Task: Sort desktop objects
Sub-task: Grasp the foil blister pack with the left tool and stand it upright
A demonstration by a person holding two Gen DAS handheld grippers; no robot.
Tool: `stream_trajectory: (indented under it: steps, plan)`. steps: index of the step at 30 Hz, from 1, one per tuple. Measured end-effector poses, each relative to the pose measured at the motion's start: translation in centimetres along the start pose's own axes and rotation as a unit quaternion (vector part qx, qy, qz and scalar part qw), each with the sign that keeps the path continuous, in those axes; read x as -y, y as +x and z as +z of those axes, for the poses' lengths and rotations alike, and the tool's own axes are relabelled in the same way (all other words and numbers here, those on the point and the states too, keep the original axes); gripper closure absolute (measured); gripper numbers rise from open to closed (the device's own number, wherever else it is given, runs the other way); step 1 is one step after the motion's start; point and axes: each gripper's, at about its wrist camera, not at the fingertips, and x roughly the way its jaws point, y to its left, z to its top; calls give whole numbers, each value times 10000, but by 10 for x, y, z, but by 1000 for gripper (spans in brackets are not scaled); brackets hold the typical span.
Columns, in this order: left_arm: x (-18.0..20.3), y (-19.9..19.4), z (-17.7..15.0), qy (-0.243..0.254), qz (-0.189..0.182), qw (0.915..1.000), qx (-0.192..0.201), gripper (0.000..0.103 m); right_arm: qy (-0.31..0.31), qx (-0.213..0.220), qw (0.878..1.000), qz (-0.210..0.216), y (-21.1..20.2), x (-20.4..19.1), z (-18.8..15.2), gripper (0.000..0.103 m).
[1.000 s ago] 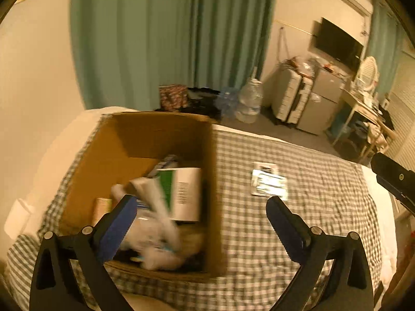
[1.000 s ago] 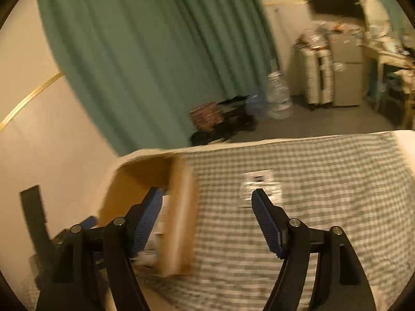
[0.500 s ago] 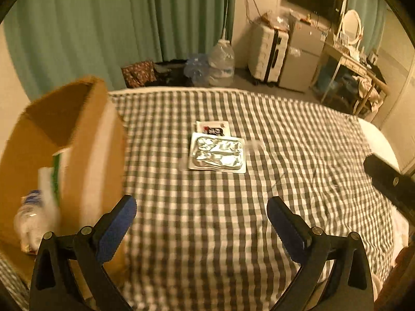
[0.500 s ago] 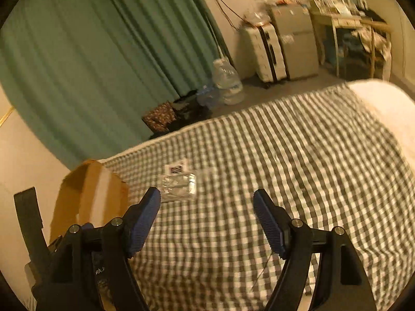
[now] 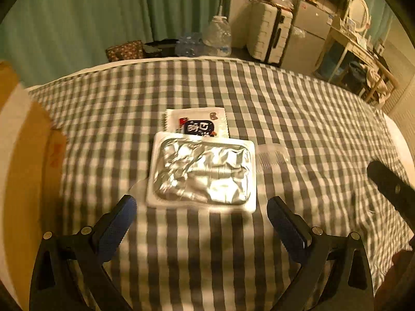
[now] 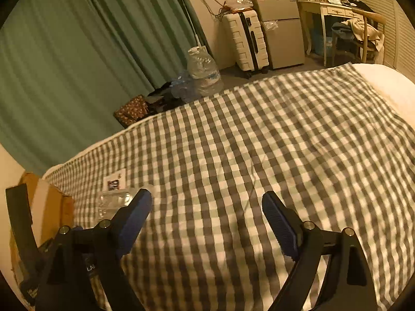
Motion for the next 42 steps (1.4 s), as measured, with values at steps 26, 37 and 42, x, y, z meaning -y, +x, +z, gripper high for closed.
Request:
stream_trajectory:
  steps: [26,37,42]
  plan:
    - [-30,-20,5,759,-166,9969,-125,52,-282,-266,9990,-216,-3,7,-13,16]
    - [-48,-61,-12,538,685,9960,172,91,-535,-249,9982,124,-17,-14,-15,16]
    - [-67,-61,-14,293,987,9944,248,93,-364,-501,9949,798,15,-35,-8,16]
